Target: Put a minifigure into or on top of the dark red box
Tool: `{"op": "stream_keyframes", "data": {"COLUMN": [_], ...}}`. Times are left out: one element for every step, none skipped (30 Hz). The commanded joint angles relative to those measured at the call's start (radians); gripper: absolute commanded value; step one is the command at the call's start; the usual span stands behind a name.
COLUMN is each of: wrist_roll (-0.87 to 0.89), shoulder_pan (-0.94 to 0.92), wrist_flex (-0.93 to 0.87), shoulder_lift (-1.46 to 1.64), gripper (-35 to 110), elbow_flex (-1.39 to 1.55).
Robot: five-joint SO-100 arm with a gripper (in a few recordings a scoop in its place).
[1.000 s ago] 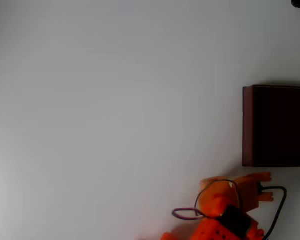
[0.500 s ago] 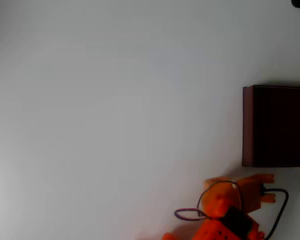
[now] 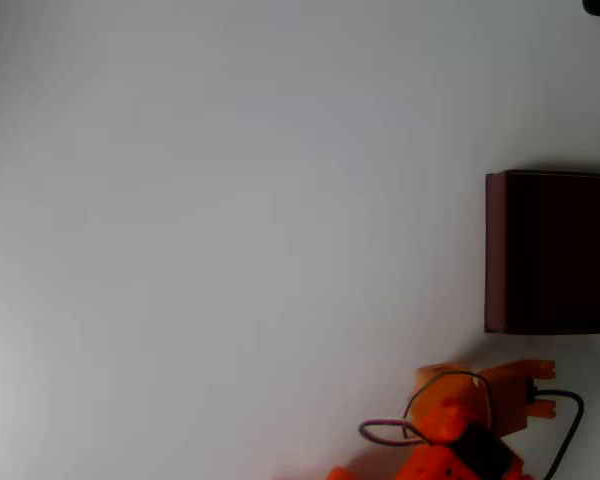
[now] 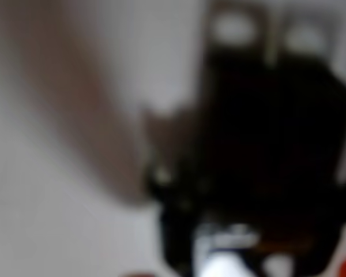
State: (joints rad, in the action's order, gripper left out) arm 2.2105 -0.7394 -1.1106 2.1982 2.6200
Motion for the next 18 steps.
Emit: {"op": "stream_keyframes", "data": {"wrist_roll": [0.018,0.020,0.020,0.023,0.025,0.026,0.028,0.028,0.026,0.026,0.026,0.026,0.031,0.029,0.029,0.032,0.034,0.031], "shoulder_pan": [-0.002,0.002,0.005,0.009,0.012,0.017,0.018,0.020,0.020,0.020,0.020,0.021,0.023,0.023,0.023,0.025,0.025,0.023], "wrist_flex": [0.009,0.014,0.017,0.020,0.026,0.032,0.034,0.040,0.044,0.048,0.052,0.057,0.060,0.064,0.072,0.081,0.086,0.092], "shoulder_lift": [0.025,0.023,0.023,0.023,0.021,0.021,0.021,0.020,0.020,0.020,0.020,0.021,0.021,0.028,0.037,0.046,0.052,0.057], "gripper": [15,15,15,15,15,15,15,15,15,15,14,14,13,12,11,10,9,8], "elbow_flex": [0.017,0.017,0.018,0.020,0.023,0.025,0.026,0.028,0.031,0.032,0.035,0.038,0.041,0.048,0.058,0.067,0.075,0.081]}}
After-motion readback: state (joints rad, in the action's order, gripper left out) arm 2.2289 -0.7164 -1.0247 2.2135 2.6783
